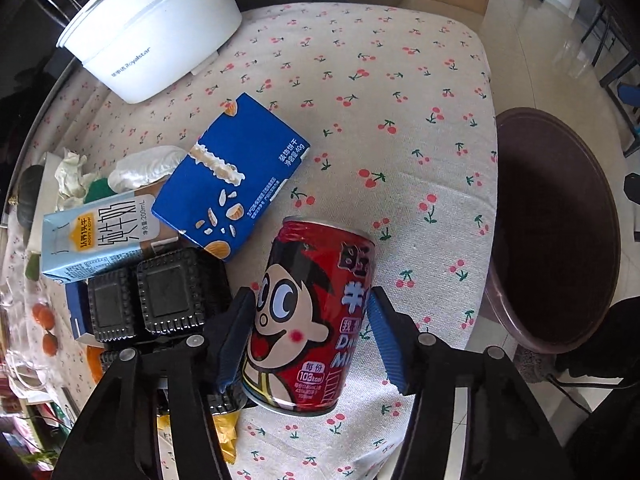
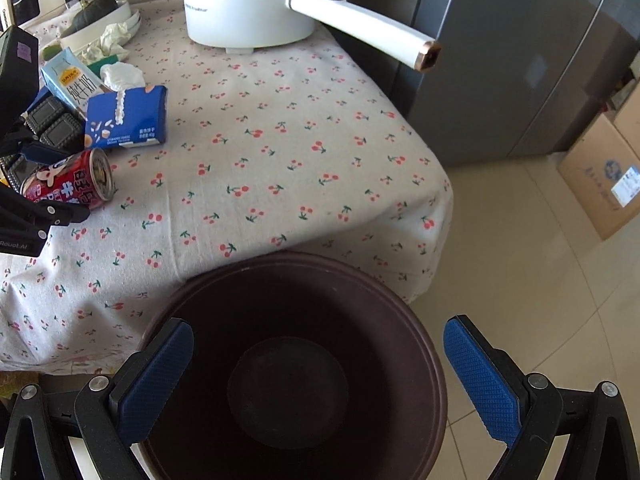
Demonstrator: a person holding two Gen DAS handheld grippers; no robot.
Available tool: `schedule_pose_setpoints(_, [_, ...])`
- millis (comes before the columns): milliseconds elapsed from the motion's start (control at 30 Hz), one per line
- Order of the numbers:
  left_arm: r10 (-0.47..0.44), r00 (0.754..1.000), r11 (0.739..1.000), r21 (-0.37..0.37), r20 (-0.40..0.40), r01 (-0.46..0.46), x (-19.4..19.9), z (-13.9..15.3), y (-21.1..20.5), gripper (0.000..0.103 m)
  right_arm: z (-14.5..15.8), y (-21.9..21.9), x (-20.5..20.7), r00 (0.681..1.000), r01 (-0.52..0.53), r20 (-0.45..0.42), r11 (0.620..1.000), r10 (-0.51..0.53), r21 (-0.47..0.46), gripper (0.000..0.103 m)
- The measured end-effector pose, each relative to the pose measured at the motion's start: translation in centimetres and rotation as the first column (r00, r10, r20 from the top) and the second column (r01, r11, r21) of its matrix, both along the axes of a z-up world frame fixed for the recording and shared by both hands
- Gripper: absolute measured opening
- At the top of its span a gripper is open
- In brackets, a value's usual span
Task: Collect trash
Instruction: 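Reach the left tool to the red can and close on it, then move the right tool over the black plastic tray while the left tool holds the can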
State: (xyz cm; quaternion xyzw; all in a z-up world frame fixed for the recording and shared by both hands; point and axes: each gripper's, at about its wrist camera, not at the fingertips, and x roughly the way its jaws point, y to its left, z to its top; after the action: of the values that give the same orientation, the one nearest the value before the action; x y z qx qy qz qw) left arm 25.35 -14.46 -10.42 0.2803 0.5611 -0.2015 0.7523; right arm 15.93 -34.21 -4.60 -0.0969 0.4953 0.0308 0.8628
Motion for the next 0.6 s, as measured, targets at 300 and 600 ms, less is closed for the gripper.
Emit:
schedule_pose_setpoints(300, [0.123,0.992,0.975,-0.189,0.015,-0.118,-3.7,2.9,4.4,0.057,-0.1,2.1,0.9,1.000,0.004,-0.015,1.000,-0.004,0.012,0.103])
schedule_pose_setpoints(600, [0.374,0.926,0.873,-0.357,0.055,-0.332,-8.9,5.2,14.3,0.056,0.4,9.0,3.2,1.000,-0.026,-0.012,0.998,0.027,0.054,0.103])
